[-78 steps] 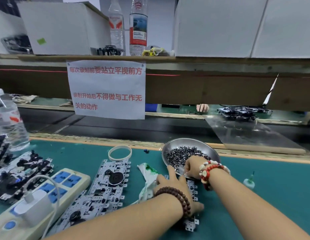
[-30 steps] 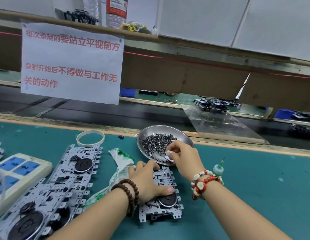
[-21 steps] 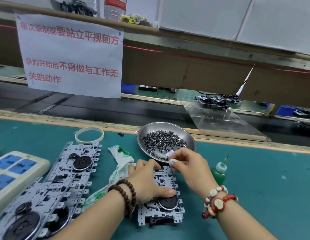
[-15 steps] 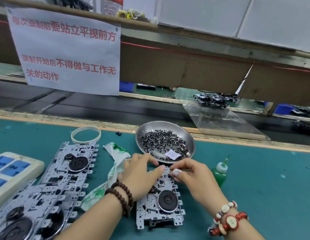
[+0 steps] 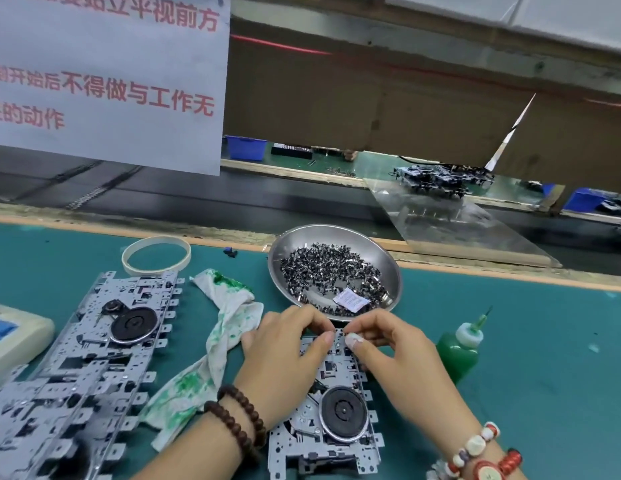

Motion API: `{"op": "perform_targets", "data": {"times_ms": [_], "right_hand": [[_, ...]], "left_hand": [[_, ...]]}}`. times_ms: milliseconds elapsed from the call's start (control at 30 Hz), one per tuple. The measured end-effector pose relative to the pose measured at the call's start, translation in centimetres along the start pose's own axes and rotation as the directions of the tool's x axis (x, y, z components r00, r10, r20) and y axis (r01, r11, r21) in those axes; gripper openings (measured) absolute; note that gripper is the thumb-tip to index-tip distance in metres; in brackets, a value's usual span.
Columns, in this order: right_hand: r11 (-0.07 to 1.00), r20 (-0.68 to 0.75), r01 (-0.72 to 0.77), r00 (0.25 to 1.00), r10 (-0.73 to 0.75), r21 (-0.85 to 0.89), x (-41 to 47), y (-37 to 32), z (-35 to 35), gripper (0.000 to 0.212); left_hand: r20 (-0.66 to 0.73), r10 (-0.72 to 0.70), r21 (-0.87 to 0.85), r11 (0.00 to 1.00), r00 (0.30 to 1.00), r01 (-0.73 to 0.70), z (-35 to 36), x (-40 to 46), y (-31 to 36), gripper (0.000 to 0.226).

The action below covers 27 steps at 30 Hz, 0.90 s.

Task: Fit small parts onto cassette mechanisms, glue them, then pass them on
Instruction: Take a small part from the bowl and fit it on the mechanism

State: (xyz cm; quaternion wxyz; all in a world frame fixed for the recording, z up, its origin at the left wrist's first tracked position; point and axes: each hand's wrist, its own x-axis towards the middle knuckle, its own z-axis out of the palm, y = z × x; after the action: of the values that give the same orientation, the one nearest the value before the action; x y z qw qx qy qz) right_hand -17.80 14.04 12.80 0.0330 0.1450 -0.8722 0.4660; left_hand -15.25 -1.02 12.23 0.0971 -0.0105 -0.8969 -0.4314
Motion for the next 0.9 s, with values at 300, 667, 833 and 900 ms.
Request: {"op": "perform_targets", "data": {"times_ms": [300,667,833,900], "right_hand": [[0.999,0.061,-0.047,0.997,0.047,0.007,-0.3,0.01,-0.3,0.018],[0.997,0.059,-0.079,0.995,0.08,-0.018,-0.34,-0.16,-0.29,0.016],[0.996,0.042,-0.089,0.995,0.09,-0.012,-0.21,-0.04,-0.09,0.016],[0.995,0.035,-0.097,0.995,0.097,0.0,-0.27,-0.07,-0.01,0.015]], "left_hand": [[0.004,-0.017,0.0,1.0,1.0,0.017,0.07,0.05,0.05,0.014],[-0.009,-0.015,-0.01,1.0,1.0,0.015,0.16,0.06,-0.02,0.018],[-0.007,0.022,0.012,1.0,1.0,-0.022,0.2,0.09,0.07,0.018],[0.004,0.041,0.035,0.999,0.999,-0.041,0.23,0.12,0.06,0.016]]}}
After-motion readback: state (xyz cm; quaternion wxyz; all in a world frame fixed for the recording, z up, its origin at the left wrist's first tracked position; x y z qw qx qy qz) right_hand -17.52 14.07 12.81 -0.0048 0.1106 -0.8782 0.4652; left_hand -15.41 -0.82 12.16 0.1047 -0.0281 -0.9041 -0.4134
